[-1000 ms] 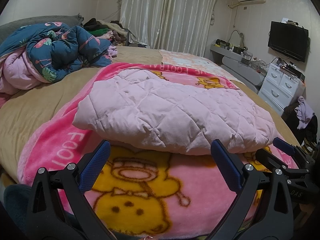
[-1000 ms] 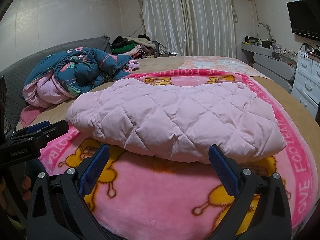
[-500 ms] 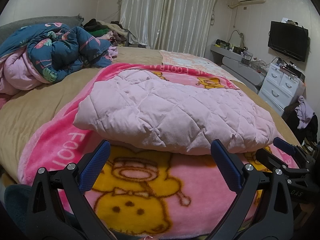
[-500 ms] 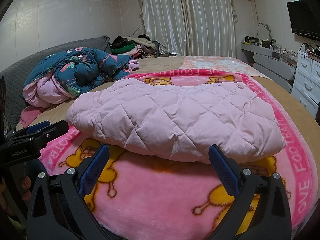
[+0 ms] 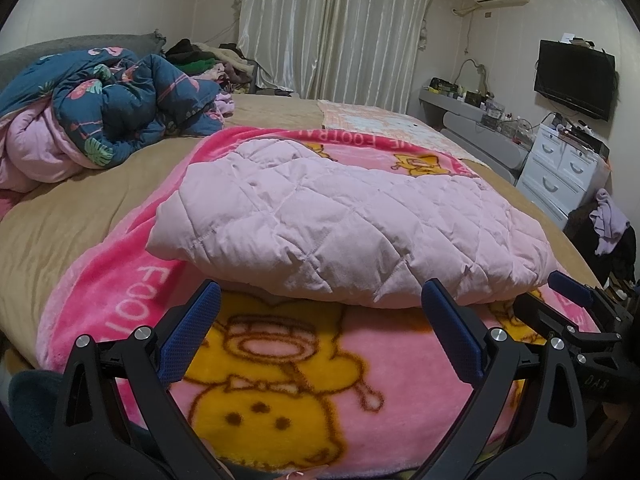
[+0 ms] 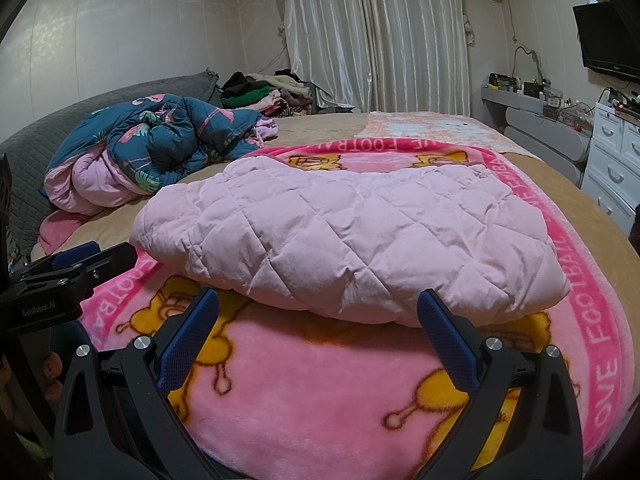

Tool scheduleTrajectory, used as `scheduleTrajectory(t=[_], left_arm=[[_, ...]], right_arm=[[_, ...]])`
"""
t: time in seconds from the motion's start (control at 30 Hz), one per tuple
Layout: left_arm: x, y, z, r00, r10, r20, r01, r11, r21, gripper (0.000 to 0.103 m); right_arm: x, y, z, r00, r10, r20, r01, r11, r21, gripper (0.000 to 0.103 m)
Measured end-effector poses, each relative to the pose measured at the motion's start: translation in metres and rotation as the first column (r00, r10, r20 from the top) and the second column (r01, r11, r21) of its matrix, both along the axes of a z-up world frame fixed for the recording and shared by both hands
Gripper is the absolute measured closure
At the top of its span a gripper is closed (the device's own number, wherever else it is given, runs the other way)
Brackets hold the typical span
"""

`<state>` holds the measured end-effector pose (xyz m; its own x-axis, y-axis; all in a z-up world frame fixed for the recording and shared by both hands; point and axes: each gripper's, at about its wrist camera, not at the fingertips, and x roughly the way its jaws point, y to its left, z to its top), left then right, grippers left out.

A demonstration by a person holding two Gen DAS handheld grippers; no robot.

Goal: Fold large clothes

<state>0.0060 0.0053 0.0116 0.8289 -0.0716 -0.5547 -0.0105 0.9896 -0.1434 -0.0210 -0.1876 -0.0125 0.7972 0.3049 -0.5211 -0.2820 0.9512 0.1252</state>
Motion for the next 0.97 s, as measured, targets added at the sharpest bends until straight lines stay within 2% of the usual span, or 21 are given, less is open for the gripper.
scheduleTrajectory(t=[0.37, 0.57, 0.67, 0.77, 0.87, 0.93, 0.97], left_arm=[[0.001, 0.004, -0.005, 0.999, -0.030, -0.015, 0.030, 0.999, -0.013, 0.009], [0.004, 0.001, -0.007, 0.999, -0.006, -0.044, 0.007, 1.000, 0.022, 0.009], [0.008, 0.005, -0.010, 0.997, -0.039, -0.059, 0.038, 0.999, -0.023, 0.009], [0.016, 0.011, -0.012, 0.996, -0.025, -0.085, 0.023, 1.000, -0.022, 0.009], [0.035, 0.043, -0.008, 0.991, 0.019, -0.129, -0.026, 0.998, -0.058, 0.009], [0.048, 0.081, 0.001, 0.987, 0.085, -0.134, -0.094, 0.994, -0.064, 0.009], [0.054, 0.100, 0.005, 0.983, 0.124, -0.133, -0.131, 0.990, -0.048, 0.009]], right_arm=[[-0.001, -0.003, -0.001, 1.000, -0.013, 0.001, 0.013, 1.000, 0.001, 0.004], [0.004, -0.017, -0.002, 0.997, -0.070, -0.009, 0.070, 0.997, 0.015, 0.004], [0.007, -0.029, -0.002, 0.994, -0.112, -0.009, 0.113, 0.993, 0.036, 0.004], [0.010, -0.046, 0.001, 0.984, -0.180, 0.004, 0.180, 0.983, 0.034, 0.004], [0.014, -0.082, 0.003, 0.957, -0.289, 0.010, 0.288, 0.957, 0.019, 0.004], [0.018, -0.125, -0.001, 0.912, -0.411, -0.002, 0.411, 0.912, 0.004, 0.004], [0.016, -0.157, -0.005, 0.865, -0.502, 0.006, 0.502, 0.865, -0.015, 0.004]])
